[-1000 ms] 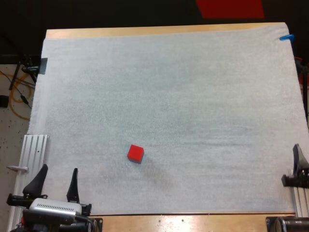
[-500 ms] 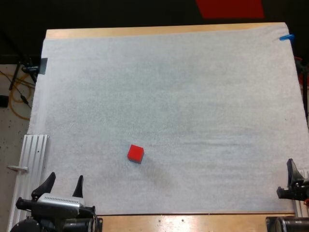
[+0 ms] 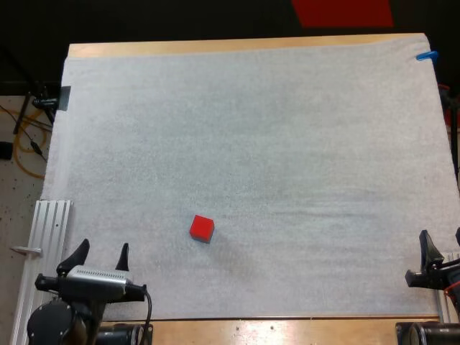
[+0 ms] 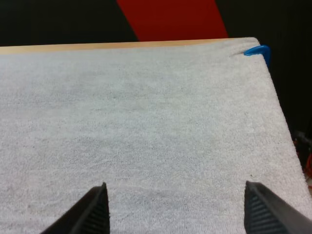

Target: Stack red cube on blue cube

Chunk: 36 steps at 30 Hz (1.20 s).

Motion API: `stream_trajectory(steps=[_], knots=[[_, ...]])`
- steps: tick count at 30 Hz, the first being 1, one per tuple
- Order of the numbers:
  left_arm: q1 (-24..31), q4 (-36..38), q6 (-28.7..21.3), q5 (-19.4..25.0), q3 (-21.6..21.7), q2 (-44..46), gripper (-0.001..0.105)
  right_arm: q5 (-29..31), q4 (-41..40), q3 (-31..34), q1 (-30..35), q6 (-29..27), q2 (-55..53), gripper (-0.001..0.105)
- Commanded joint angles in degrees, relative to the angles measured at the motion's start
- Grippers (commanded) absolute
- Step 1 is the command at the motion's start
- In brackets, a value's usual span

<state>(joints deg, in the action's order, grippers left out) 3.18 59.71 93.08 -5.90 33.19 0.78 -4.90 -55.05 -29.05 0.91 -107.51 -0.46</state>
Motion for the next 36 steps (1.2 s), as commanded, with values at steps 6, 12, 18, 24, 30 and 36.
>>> stream_trajectory(steps=[6, 12, 18, 24, 30, 36], knots=[[0.1, -2.0, 0.7, 0.6, -4.0, 7.9, 0.062, -0.5, -0.7, 0.0, 0.0, -0.3, -2.5, 0.058], [0.1, -2.1, 0.7, 0.6, -4.1, 7.9, 0.062, -0.5, -1.7, 0.0, 0.0, -0.3, -2.5, 0.058], [0.1, -2.1, 0.7, 0.6, -4.1, 7.9, 0.062, -0.1, -1.7, 0.0, 0.0, -0.3, -2.5, 0.058], [0.1, -2.1, 0.7, 0.6, -4.1, 7.9, 0.062, -0.1, -1.7, 0.0, 0.0, -0.3, -2.5, 0.058], [0.1, -2.1, 0.7, 0.6, -4.1, 7.9, 0.062, -0.1, -1.7, 0.0, 0.0, -0.3, -2.5, 0.058], [0.1, -2.1, 0.7, 0.6, -4.1, 7.9, 0.062, -0.1, -1.7, 0.0, 0.0, -0.3, -2.5, 0.058]])
